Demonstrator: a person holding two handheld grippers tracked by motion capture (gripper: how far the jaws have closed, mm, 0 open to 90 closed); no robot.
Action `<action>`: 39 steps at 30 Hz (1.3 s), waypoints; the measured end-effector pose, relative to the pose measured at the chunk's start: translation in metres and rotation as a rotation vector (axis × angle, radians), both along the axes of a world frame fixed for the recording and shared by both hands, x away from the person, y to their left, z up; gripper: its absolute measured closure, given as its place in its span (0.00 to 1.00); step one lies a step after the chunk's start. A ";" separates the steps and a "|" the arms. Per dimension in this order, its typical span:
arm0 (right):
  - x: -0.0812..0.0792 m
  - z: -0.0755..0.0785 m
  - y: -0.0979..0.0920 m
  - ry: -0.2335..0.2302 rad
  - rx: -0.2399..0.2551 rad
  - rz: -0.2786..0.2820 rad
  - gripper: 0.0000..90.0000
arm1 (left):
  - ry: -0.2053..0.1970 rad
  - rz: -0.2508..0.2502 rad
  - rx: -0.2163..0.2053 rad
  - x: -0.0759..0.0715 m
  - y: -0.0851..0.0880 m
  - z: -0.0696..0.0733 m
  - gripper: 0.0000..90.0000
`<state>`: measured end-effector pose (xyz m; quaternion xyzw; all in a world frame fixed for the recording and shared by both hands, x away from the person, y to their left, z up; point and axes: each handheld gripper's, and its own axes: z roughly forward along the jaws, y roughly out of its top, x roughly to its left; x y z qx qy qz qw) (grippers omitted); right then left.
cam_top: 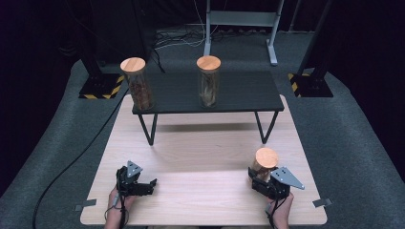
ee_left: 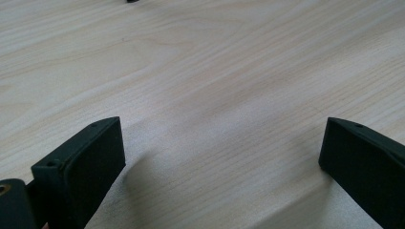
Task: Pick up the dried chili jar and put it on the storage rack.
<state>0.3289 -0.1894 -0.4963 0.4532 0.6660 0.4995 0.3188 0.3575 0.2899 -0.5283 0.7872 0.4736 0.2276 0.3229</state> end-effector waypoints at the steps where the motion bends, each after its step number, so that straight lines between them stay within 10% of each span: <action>1: 0.000 0.001 0.000 0.000 -0.004 0.002 0.27 | -0.001 0.000 0.001 0.000 0.000 0.000 0.01; 39: 0.011 0.034 0.003 -0.031 -0.030 0.008 0.27 | 0.001 0.000 -0.002 0.000 0.000 0.000 0.01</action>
